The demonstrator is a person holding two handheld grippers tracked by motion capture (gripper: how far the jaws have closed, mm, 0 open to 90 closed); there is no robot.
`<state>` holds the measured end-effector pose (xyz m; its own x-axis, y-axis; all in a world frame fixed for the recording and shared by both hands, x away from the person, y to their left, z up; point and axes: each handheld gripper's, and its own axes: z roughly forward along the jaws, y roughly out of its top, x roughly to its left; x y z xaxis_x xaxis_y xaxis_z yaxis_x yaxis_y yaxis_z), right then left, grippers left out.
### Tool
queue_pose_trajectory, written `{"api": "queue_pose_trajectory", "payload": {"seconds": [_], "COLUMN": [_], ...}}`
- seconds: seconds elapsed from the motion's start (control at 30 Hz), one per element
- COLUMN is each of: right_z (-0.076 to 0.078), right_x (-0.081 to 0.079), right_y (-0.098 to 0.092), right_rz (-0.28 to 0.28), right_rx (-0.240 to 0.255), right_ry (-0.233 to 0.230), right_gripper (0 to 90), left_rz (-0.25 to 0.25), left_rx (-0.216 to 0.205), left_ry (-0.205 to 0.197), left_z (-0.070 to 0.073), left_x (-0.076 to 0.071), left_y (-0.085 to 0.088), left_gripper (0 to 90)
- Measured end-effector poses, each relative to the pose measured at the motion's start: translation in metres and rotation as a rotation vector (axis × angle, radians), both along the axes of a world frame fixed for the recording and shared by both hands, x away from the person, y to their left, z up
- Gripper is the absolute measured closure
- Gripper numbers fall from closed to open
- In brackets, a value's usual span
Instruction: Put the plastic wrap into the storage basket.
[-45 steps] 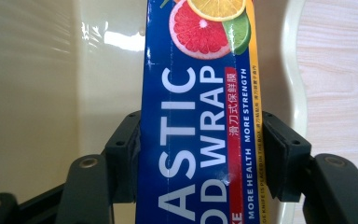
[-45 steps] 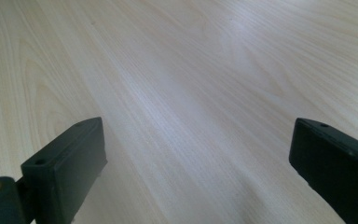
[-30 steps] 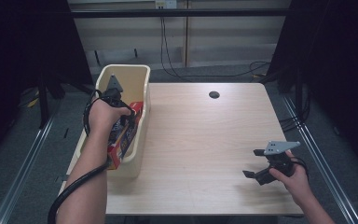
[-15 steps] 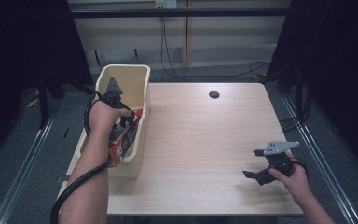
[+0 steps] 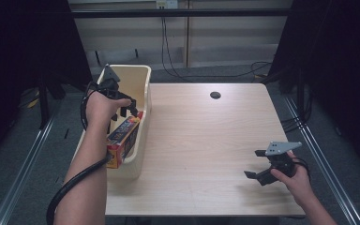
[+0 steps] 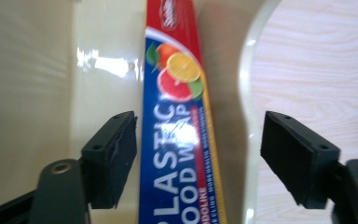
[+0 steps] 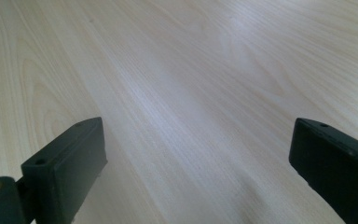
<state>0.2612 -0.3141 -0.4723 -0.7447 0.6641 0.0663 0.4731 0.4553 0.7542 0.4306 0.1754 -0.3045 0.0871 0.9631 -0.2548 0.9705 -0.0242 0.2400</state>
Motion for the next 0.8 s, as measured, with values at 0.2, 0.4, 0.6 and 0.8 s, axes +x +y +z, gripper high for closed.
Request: {"api": "queue_pose_trajectory", "payload": {"seconds": [0.2,0.4,0.6,0.8], "right_z": [0.000,0.000,0.000,0.001], "right_x": [-0.001,0.000,0.000,-0.001], "right_y": [0.000,0.000,0.000,0.000], "right_rz": [0.001,0.004,0.001,-0.003], "right_rx": [-0.005,0.001,0.002,0.000], "right_ry": [-0.005,-0.001,-0.002,-0.004], "right_gripper": [3.6,3.6,3.6,3.6], "left_rz": [-0.028,-0.091,-0.149,-0.198], "left_rx": [-0.030,-0.040,-0.054,-0.070], "left_ry": [-0.044,-0.102,-0.120,-0.127], "left_z": [0.011,0.020,0.022,0.019], "left_x": [-0.001,-0.001,-0.001,-0.003], "left_y": [-0.010,-0.030,-0.050,-0.068], "left_gripper": [21.0,18.8,18.5,18.1]}}
